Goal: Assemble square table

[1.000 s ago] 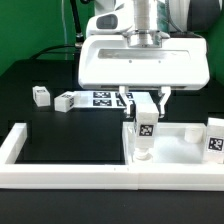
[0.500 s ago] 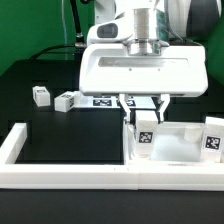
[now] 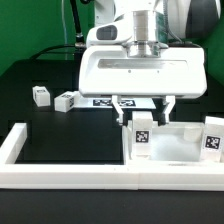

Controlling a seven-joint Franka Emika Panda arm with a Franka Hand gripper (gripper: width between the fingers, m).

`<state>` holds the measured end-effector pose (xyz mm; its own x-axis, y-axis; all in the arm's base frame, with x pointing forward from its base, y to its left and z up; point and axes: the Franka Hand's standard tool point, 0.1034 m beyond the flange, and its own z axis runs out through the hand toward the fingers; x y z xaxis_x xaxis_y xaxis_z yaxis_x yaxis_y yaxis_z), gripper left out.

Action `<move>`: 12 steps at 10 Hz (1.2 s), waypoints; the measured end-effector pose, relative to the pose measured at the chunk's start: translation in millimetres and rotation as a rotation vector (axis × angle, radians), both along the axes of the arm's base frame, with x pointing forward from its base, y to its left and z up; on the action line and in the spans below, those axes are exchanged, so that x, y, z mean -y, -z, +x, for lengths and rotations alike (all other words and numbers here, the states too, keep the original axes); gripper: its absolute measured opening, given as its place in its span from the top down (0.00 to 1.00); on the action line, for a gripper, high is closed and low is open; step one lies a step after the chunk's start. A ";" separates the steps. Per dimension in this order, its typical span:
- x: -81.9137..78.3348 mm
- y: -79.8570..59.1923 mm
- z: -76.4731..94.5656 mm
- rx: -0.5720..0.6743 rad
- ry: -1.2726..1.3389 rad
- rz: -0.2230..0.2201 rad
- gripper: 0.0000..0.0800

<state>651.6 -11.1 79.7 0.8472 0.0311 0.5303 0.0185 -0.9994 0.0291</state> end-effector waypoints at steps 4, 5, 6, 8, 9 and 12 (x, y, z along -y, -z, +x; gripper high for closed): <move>0.0 0.1 -0.1 0.000 0.000 0.000 0.19; 0.0 0.1 -0.2 0.000 0.000 0.000 0.19; 0.0 0.2 -0.2 0.000 0.000 0.000 0.19; -0.4 2.3 -1.7 -0.021 0.004 0.011 0.19; -5.5 3.4 -3.6 -0.136 0.028 0.085 0.19; -14.9 8.1 -4.4 -0.272 0.068 0.158 0.19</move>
Offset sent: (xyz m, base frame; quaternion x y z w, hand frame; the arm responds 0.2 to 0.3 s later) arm 0.0000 0.0000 0.0000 0.0000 0.0000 0.0000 1.0000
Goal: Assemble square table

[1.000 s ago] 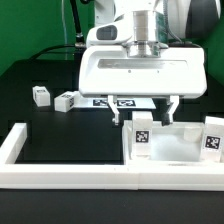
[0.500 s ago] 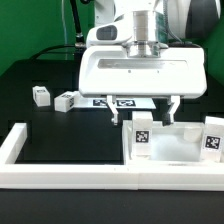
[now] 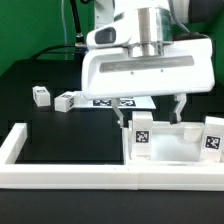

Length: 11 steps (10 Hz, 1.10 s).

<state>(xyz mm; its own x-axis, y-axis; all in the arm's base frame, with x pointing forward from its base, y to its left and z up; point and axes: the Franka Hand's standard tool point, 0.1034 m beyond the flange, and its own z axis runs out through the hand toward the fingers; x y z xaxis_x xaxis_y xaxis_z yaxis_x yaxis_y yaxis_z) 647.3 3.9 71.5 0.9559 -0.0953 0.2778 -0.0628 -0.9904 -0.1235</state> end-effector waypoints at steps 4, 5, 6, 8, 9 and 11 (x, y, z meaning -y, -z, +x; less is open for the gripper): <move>14.6 0.6 -2.9 -0.198 -0.028 0.038 0.19; 15.3 0.7 -2.6 -0.195 -0.028 0.033 0.19; 14.1 1.3 -3.0 -0.197 -0.024 0.036 0.19; 14.6 1.3 -3.1 -0.199 -0.007 0.040 0.51; 14.7 1.3 -3.1 -0.202 0.020 0.045 0.51; 13.9 1.4 -3.1 -0.221 0.181 0.079 0.64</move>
Offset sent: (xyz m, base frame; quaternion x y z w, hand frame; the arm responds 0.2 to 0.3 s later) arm -0.0087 -0.0334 0.0018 -0.0214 -0.1271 -0.0221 0.9914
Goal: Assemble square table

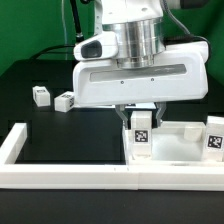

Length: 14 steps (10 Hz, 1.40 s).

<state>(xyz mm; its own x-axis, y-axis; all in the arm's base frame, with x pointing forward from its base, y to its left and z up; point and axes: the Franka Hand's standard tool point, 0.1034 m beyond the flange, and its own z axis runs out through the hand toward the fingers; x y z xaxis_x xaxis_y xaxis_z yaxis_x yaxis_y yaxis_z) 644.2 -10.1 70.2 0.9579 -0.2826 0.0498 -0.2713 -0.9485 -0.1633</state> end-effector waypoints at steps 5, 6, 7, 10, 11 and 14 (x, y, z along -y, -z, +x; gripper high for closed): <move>-6.7 0.1 12.5 -0.071 0.596 0.069 0.64; -9.0 0.8 13.0 -0.078 0.710 0.081 0.64; -11.6 1.2 14.7 -0.094 0.924 0.132 0.64; -13.2 1.3 16.3 -0.095 1.134 0.200 0.64; -13.4 1.8 16.0 -0.090 1.103 0.196 0.64; -13.4 -2.6 14.6 -0.055 0.700 0.091 0.26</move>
Offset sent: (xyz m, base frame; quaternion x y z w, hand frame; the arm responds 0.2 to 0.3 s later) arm 0.0280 0.0037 -0.0056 0.0105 -0.0183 0.2508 0.9678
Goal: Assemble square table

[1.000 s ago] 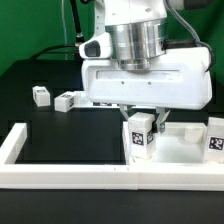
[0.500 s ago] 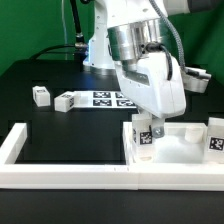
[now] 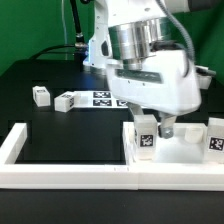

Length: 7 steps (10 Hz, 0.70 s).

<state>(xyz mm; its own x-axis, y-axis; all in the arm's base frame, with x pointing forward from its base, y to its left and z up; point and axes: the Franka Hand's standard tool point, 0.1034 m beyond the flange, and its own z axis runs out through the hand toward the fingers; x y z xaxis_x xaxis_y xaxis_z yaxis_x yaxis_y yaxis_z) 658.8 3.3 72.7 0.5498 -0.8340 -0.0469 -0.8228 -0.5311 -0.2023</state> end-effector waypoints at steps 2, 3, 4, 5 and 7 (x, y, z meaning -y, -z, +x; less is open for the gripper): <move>-1.0 0.5 -0.1 0.015 -0.178 -0.042 0.20; -0.5 0.9 -0.3 0.023 -0.240 -0.052 0.19; -0.4 1.0 -0.3 0.034 -0.319 -0.063 0.19; 4.1 0.3 0.4 0.050 -0.457 -0.092 0.19; 15.8 -4.3 9.1 0.106 -0.845 -0.182 0.19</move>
Offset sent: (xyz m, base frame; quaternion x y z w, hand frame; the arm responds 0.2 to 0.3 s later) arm 0.0000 0.0000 0.0000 0.0000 0.0000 -0.1938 0.9810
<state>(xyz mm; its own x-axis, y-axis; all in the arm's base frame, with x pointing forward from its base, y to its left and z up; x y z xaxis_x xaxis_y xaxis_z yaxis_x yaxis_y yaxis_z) 667.9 -12.5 77.0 0.9818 -0.1342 0.1343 -0.1201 -0.9869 -0.1081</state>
